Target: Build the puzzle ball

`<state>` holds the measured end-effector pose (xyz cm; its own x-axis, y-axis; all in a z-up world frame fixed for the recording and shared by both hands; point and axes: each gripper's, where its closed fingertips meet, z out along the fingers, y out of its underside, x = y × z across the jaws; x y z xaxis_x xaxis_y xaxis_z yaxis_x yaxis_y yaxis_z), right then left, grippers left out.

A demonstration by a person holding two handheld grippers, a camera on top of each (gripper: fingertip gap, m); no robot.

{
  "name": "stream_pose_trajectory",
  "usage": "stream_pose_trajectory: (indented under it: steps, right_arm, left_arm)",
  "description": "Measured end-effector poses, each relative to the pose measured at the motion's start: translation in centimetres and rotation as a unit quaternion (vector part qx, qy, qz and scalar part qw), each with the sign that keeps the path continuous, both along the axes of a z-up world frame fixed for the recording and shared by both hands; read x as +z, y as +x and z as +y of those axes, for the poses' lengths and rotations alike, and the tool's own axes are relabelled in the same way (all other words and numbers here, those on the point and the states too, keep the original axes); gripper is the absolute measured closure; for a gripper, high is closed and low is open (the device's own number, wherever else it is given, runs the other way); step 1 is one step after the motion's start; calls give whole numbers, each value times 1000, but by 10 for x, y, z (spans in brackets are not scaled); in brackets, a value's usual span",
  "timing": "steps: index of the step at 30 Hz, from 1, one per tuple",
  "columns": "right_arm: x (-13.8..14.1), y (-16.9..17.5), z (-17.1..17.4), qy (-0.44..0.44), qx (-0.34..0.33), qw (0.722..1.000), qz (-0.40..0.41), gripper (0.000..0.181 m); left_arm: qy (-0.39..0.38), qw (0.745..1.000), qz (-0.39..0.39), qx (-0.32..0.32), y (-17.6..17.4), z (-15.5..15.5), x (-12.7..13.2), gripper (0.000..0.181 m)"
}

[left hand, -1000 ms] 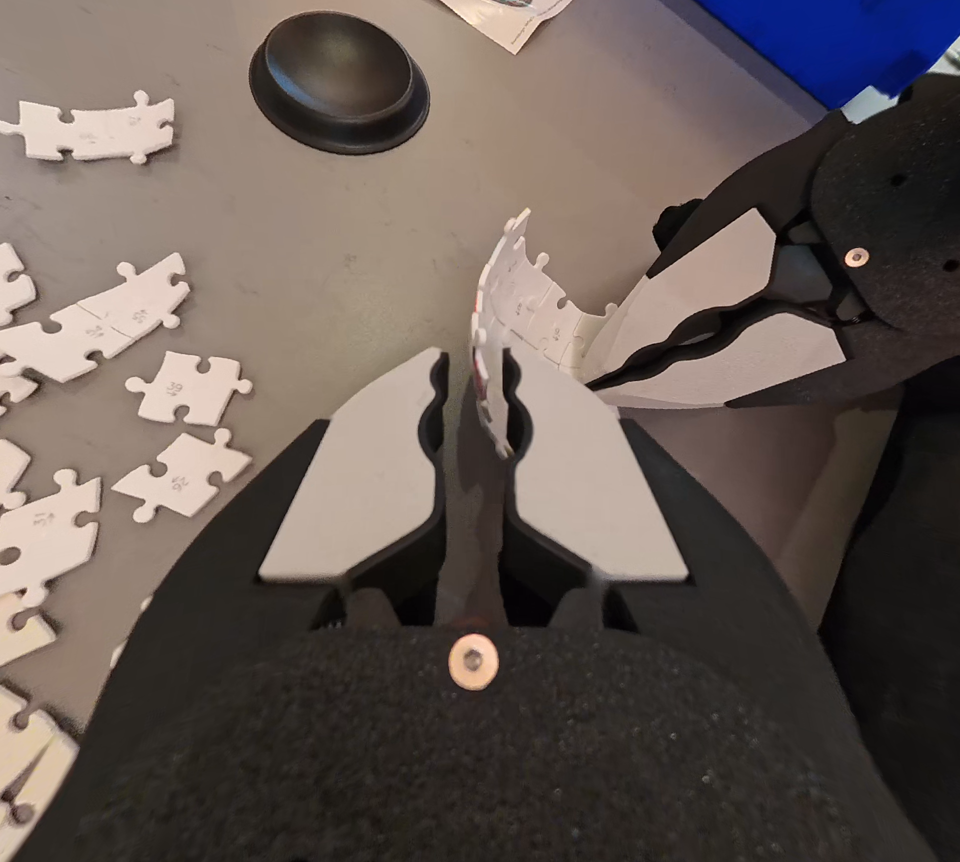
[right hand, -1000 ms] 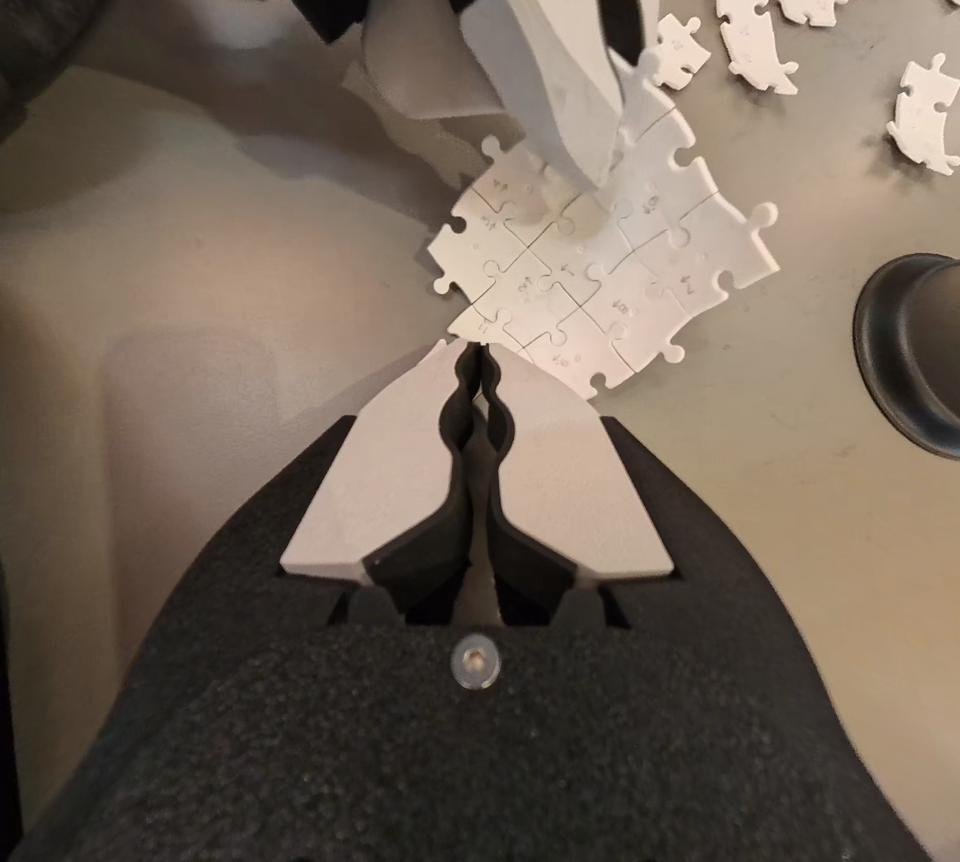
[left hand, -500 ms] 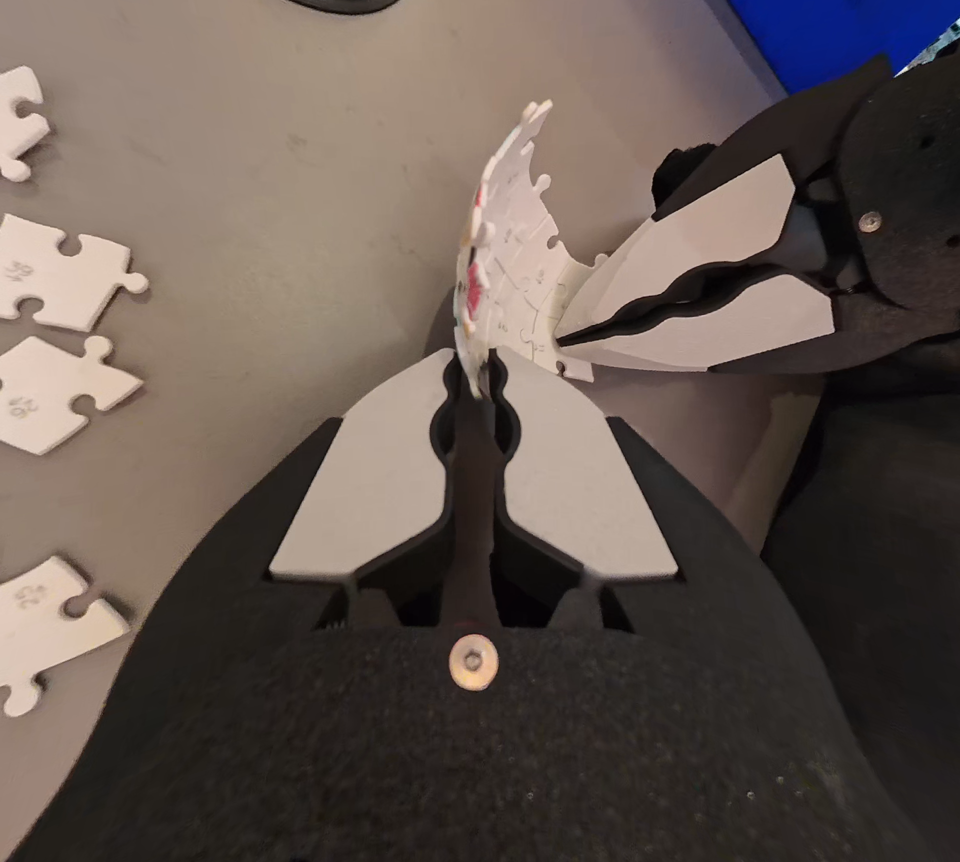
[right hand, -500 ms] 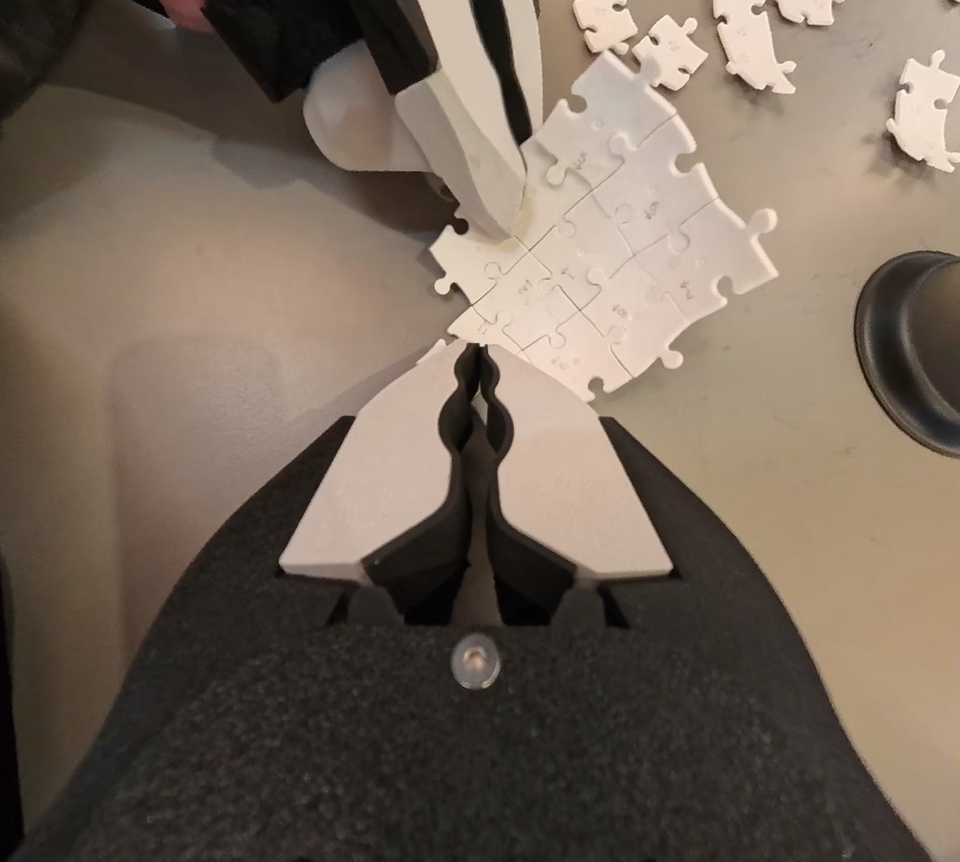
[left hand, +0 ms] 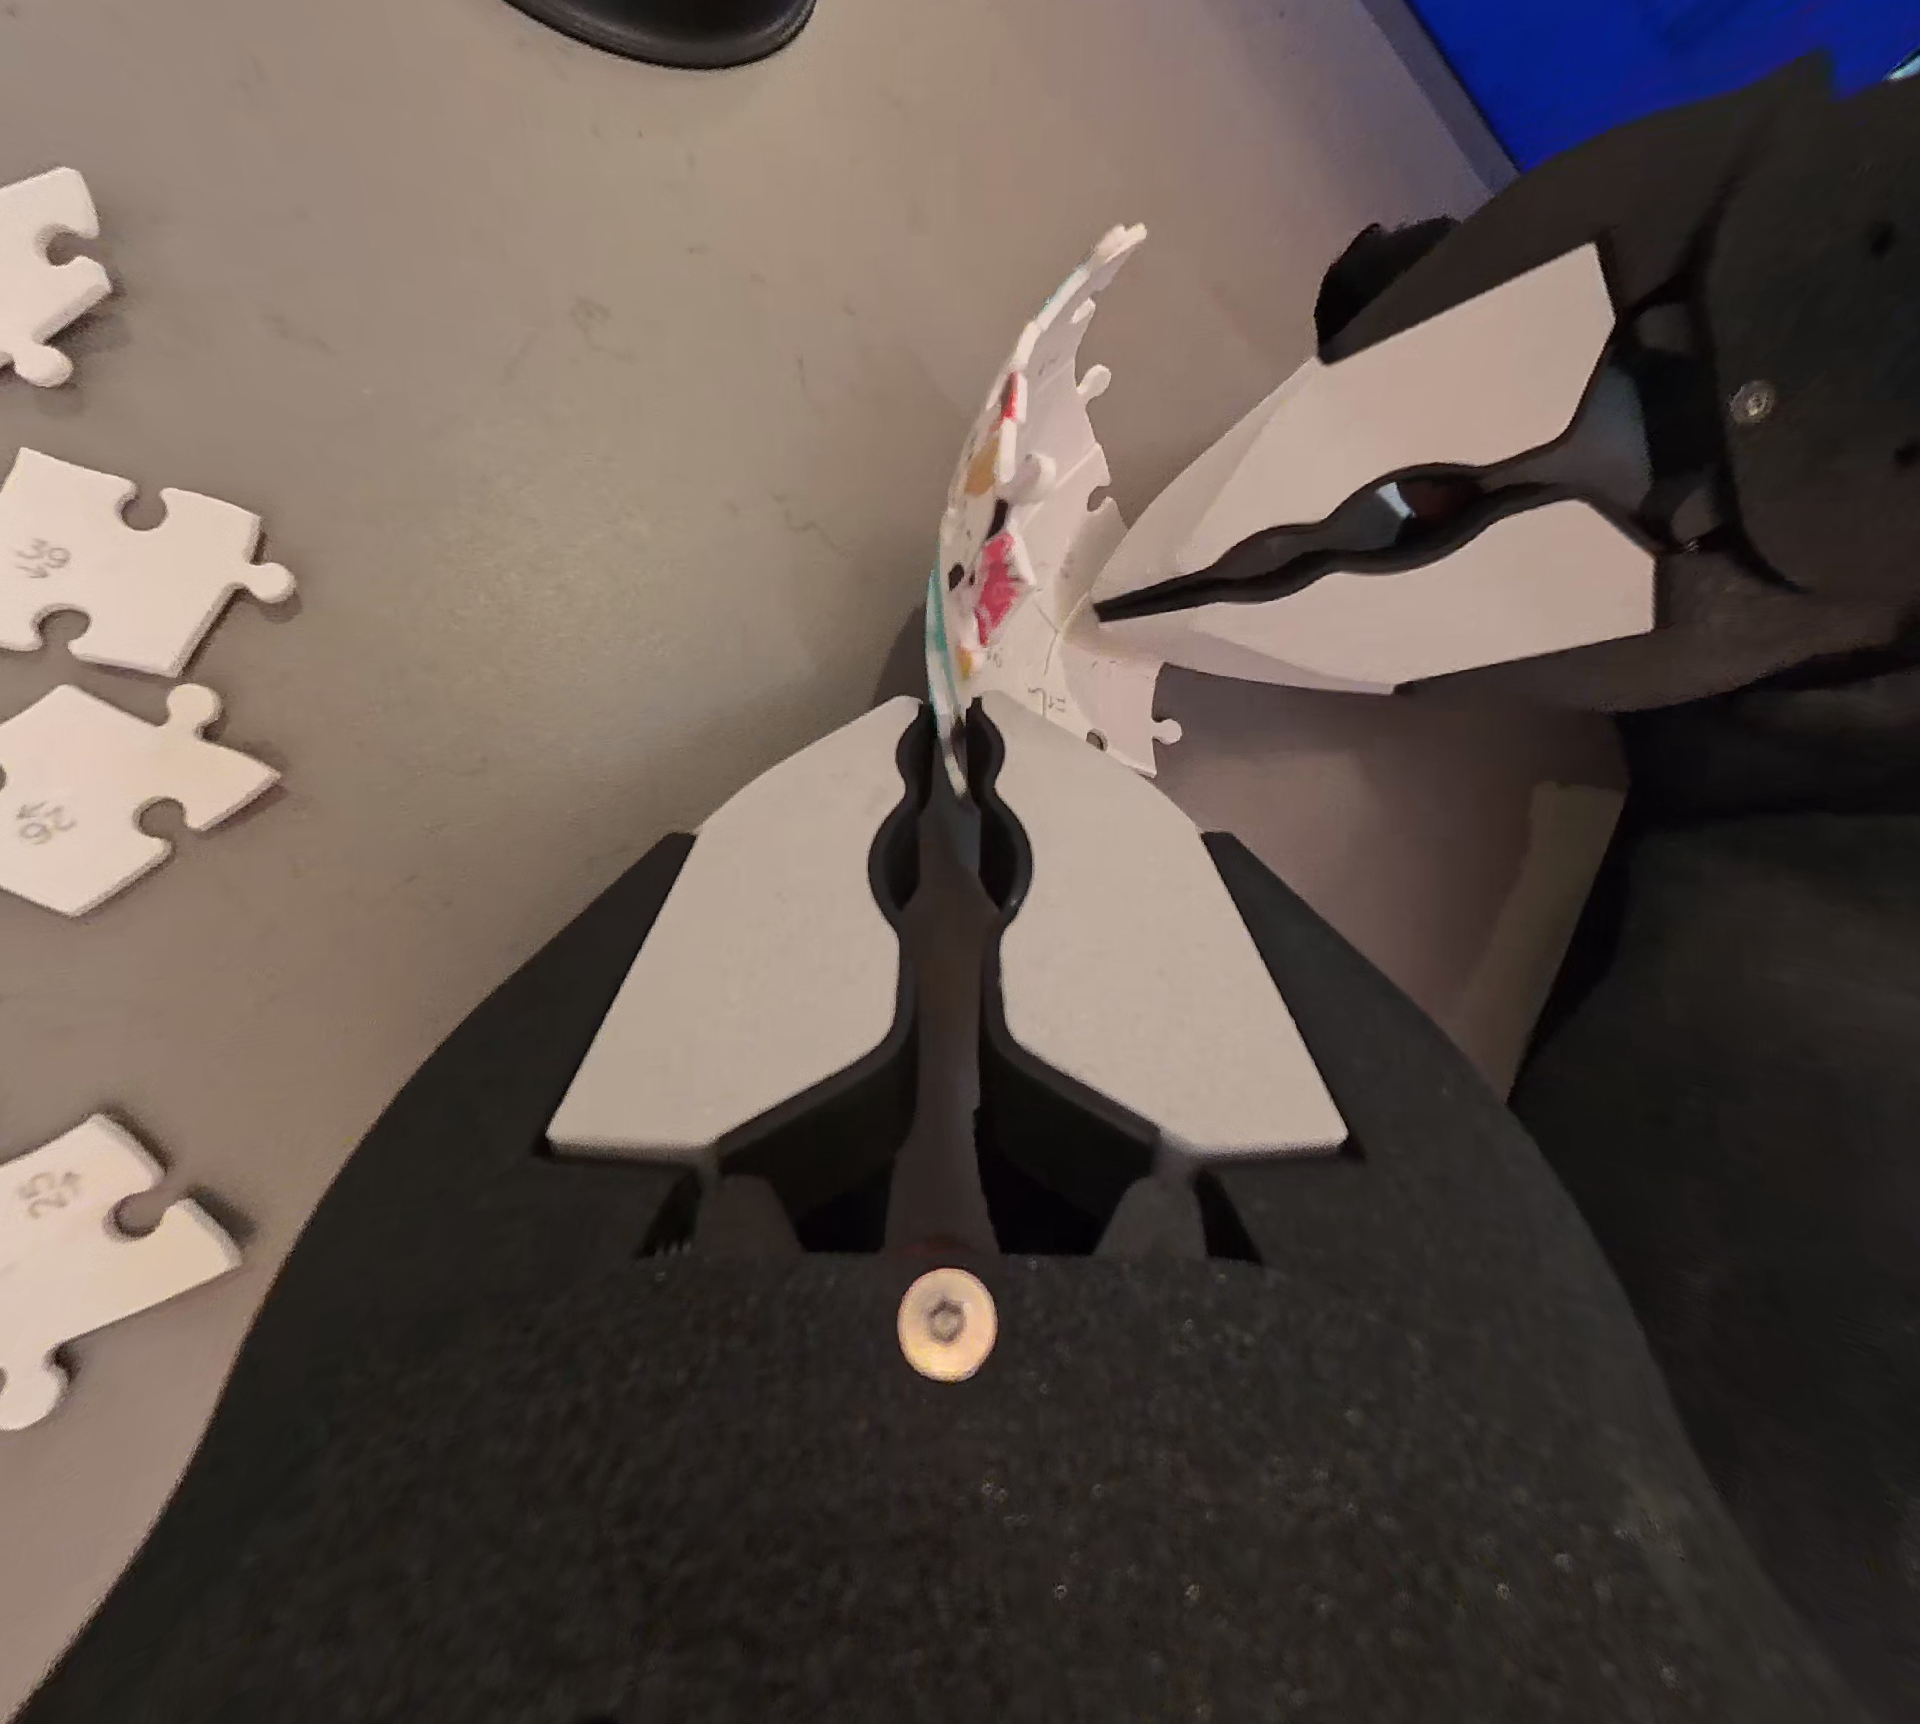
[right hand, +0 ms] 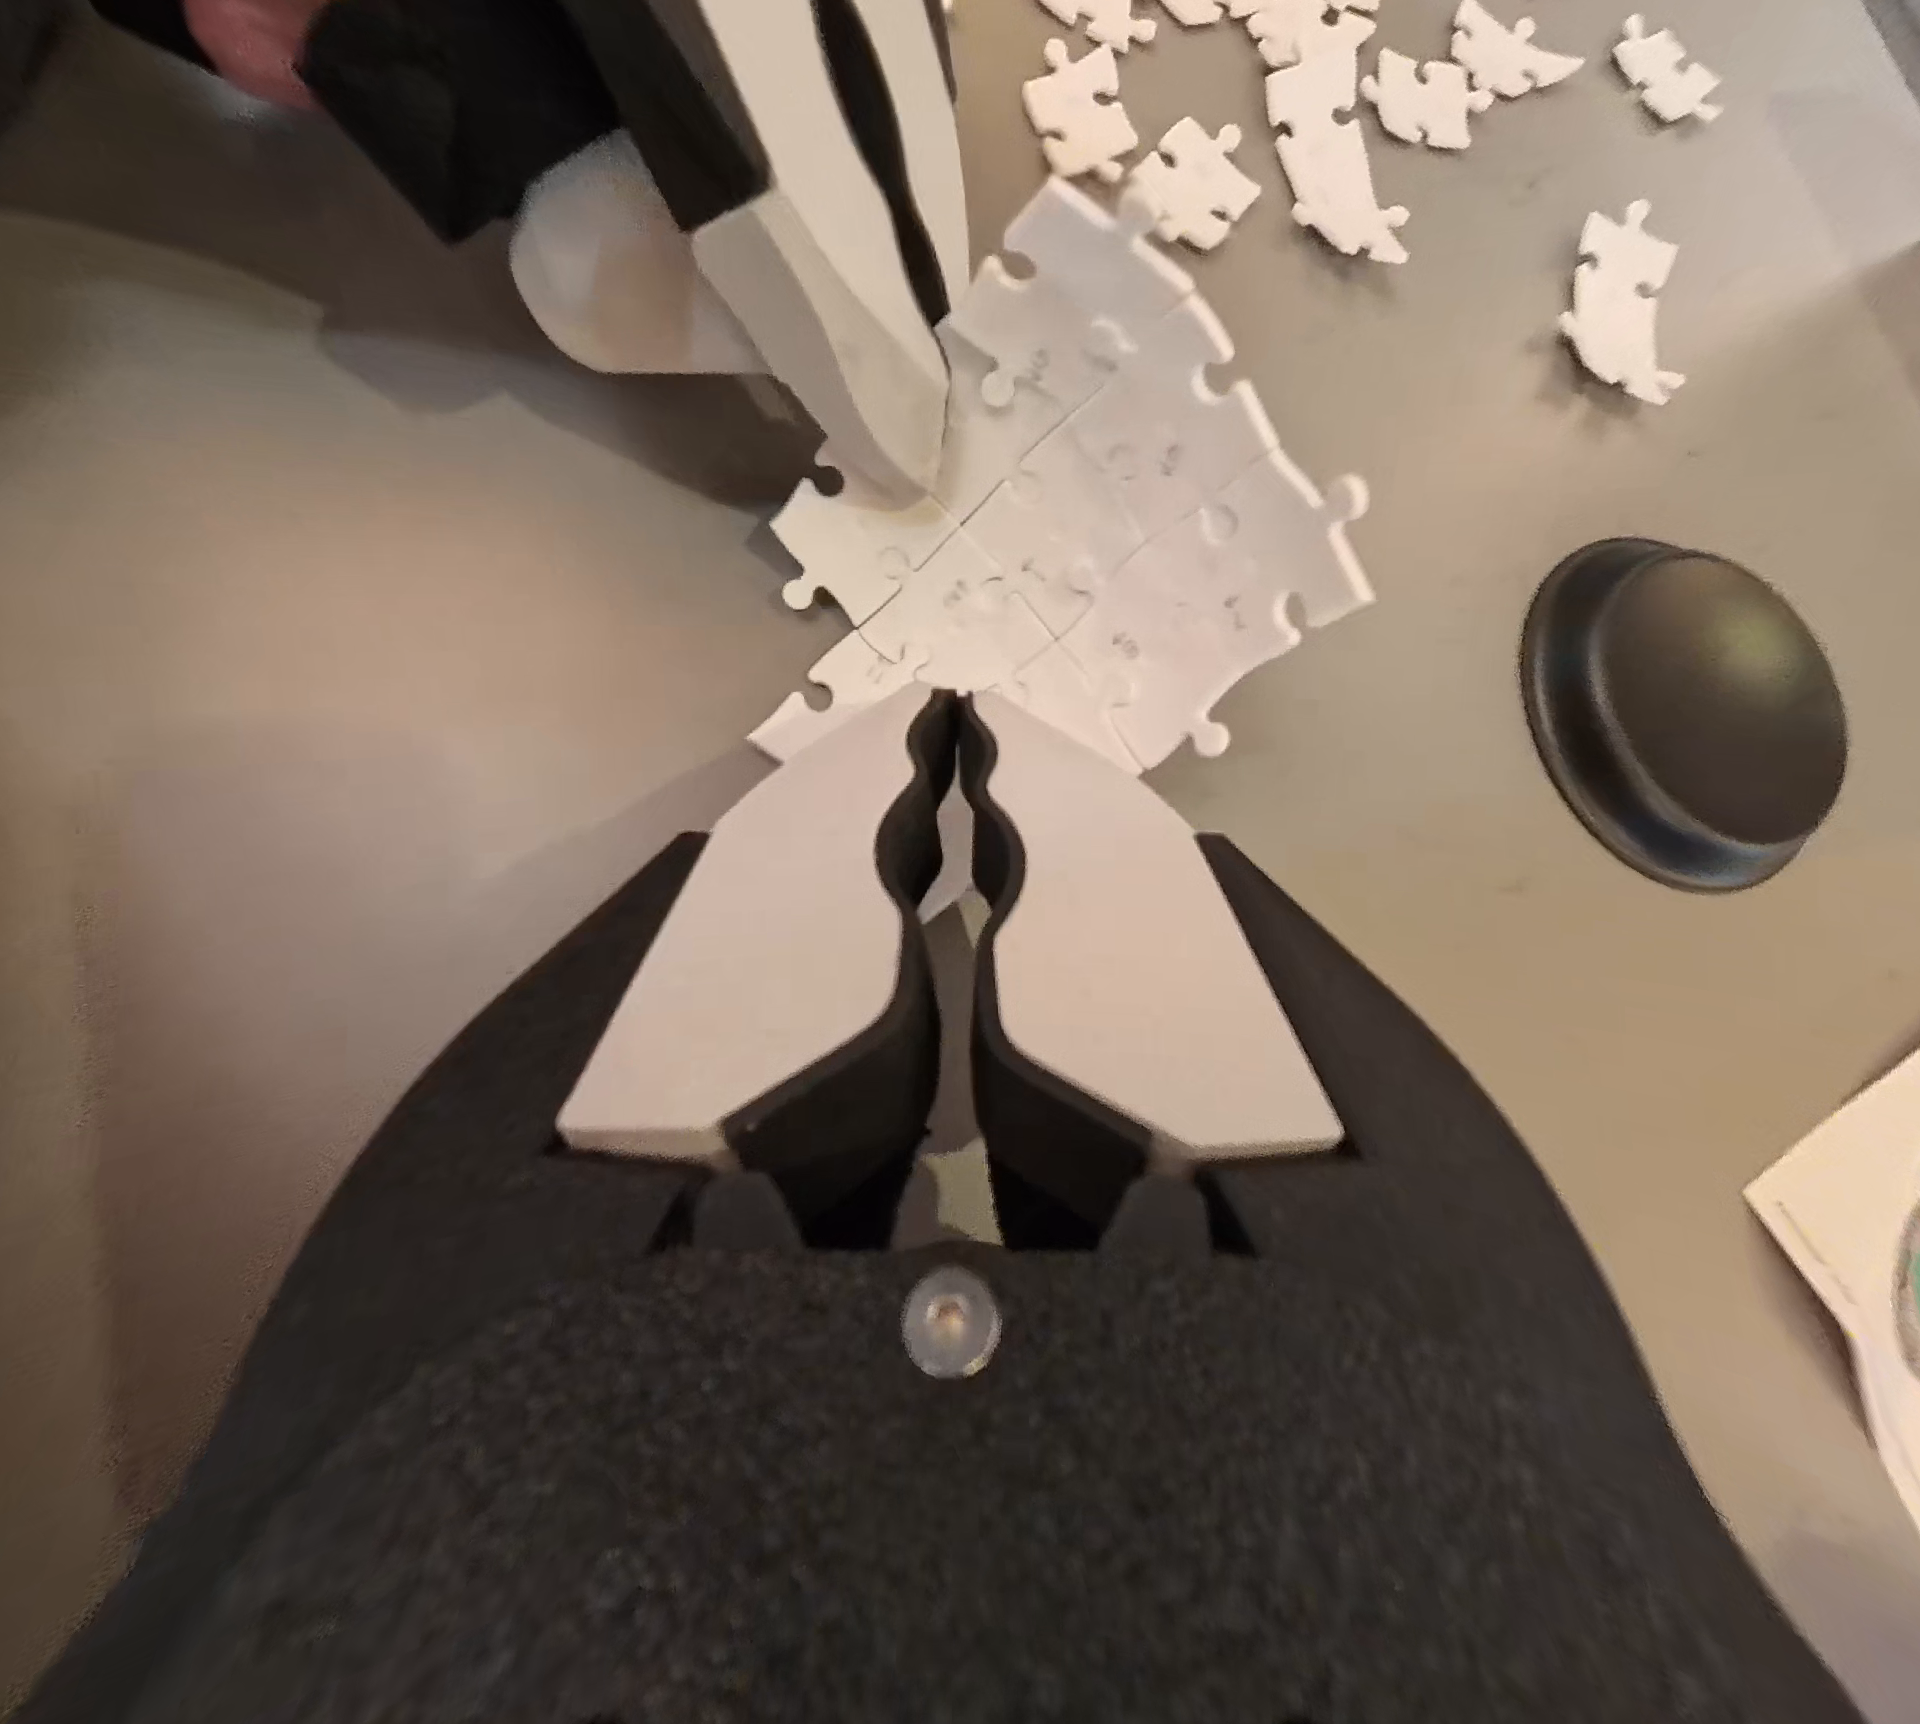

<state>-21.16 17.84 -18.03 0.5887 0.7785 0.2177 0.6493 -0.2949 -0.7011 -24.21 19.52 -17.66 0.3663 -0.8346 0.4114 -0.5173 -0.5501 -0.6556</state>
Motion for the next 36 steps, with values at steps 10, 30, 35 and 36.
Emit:
stream_pose_trajectory:
  steps: [10, 30, 35, 36]
  right_arm:
    - [32, 38, 15, 51, -58, 996, 50, 181]
    - [10, 61, 24, -207, -48, 945, 249, 178]
    - [9, 71, 31, -231, -71, 931, 274, 178]
    - [9, 73, 34, -235, -75, 928, 278, 178]
  left_arm:
    - [-16, 1000, -11, 9, 6, 3, 2, 178]
    - [10, 999, -11, -32, 48, 12, 6, 171]
    - [9, 1000, -19, -16, 38, 16, 11, 166]
    - [9, 1000, -19, -12, 35, 16, 12, 166]
